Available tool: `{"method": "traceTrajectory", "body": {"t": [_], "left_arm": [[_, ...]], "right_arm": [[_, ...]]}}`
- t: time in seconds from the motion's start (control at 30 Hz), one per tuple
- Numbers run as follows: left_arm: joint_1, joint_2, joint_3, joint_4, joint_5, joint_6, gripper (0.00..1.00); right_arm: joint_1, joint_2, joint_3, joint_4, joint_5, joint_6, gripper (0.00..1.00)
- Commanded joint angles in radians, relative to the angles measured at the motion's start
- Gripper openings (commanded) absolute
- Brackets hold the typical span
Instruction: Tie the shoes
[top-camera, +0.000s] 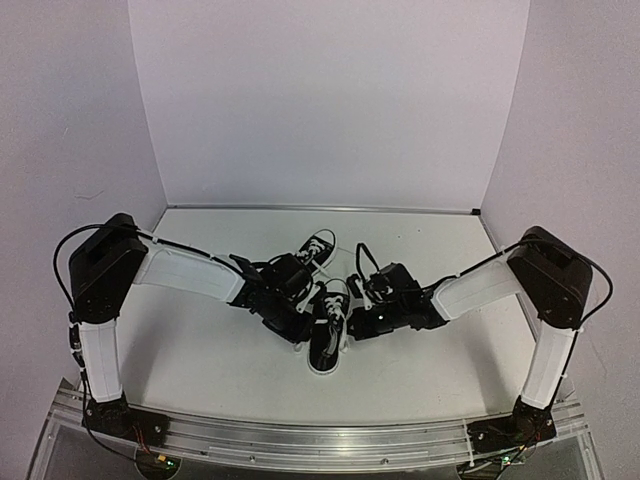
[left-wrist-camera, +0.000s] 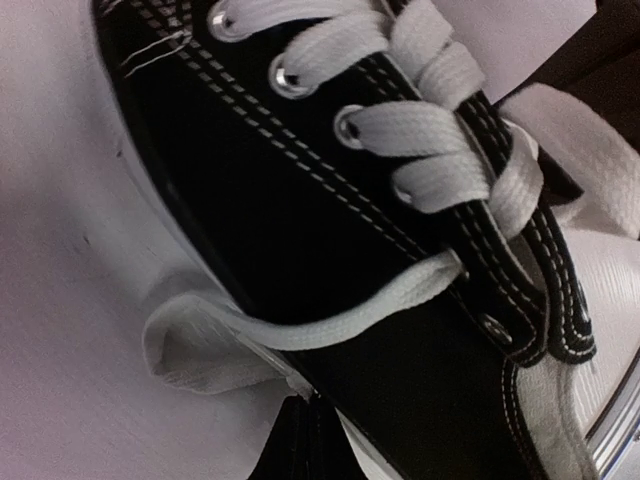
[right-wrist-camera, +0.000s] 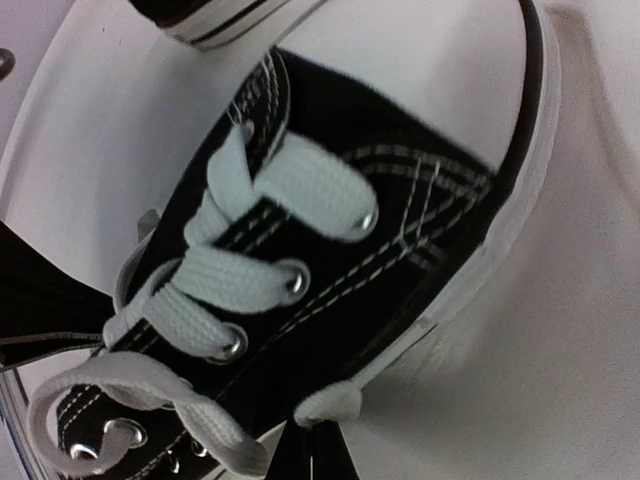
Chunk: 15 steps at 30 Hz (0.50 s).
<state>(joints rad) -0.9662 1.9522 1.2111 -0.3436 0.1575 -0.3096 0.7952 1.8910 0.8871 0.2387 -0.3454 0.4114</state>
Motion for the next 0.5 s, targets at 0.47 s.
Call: {"method": "traceTrajectory", "body": {"t": [0.47], "left_arm": [[-0.100,-0.206,-0.162,0.084,0.044,-0.107,0.00]], "right_arm": [[0.241,-0.025,-0.057,0.116,-0.021,0.195,0.00]]}}
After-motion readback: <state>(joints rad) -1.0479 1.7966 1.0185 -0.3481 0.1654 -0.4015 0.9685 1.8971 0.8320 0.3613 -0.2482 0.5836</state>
